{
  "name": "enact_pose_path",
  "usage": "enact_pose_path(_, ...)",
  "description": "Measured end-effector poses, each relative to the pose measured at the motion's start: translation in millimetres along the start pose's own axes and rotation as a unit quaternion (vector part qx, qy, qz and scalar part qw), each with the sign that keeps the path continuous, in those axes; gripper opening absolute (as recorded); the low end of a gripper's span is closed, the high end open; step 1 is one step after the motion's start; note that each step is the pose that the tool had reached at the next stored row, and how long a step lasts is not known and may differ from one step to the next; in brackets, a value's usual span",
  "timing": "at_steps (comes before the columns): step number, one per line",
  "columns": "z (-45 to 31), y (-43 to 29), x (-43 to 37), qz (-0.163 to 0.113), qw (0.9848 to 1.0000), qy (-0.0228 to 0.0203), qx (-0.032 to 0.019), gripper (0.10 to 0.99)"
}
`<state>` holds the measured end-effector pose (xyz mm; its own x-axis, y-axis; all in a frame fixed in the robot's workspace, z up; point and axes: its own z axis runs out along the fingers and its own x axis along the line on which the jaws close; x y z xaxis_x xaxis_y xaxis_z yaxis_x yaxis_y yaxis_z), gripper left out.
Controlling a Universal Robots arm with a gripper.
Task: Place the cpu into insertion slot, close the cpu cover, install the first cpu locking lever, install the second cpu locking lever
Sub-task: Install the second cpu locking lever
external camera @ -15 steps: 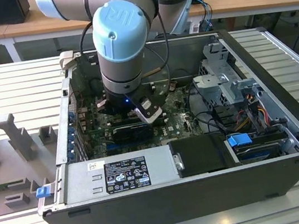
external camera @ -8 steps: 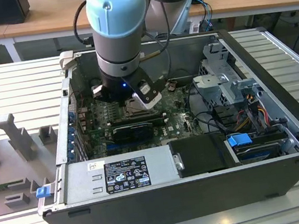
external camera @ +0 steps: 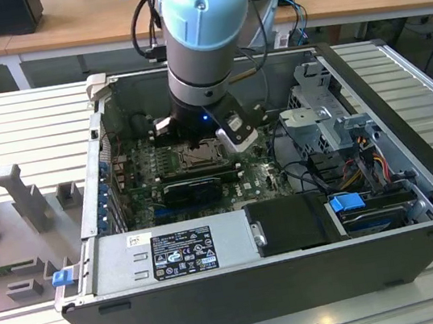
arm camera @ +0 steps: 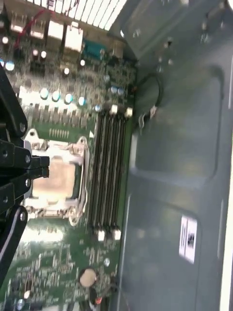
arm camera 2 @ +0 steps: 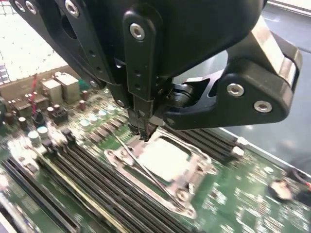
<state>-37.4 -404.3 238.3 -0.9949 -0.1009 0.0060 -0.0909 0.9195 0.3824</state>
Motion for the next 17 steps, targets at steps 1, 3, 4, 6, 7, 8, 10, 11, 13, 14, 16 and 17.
enact_pose_path(1, -0.7, -2.0, -0.3, 0.0, 1.0, 0.0003, 0.0001, 0.106)
enact_pose_path(3, -3.3, -9.2, 0.5, 0.0, 1.0, 0.0002, 0.0, 0.106)
enact_pose_path(4, -4.6, -12.7, 0.8, 0.0, 1.0, 0.0003, 0.0, 0.106)
enact_pose_path(6, -5.9, -19.8, 2.5, 0.0, 1.0, 0.0006, -0.0002, 0.106)
enact_pose_path(7, -5.0, -20.0, 3.9, 0.0, 1.0, 0.0009, -0.0002, 0.106)
enact_pose_path(8, -1.8, -20.7, 10.2, 0.0, 1.0, 0.0012, -0.0002, 0.106)
enact_pose_path(10, 2.7, -21.9, 16.1, 0.001, 1.0, 0.0011, -0.0002, 0.106)
enact_pose_path(11, 5.0, -22.6, 18.7, 0.0, 1.0, 0.0011, -0.0002, 0.106)
enact_pose_path(13, 9.6, -24.0, 22.5, 0.001, 1.0, 0.0011, -0.0001, 0.106)
enact_pose_path(14, 14.1, -25.5, 24.3, 0.001, 1.0, 0.0011, -0.0001, 0.106)
enact_pose_path(16, 17.5, -26.4, 24.7, 0.001, 1.0, 0.0012, -0.0001, 0.106)
enact_pose_path(17, 20.8, -26.7, 25.2, 0.0, 1.0, 0.0012, -0.0001, 0.106)
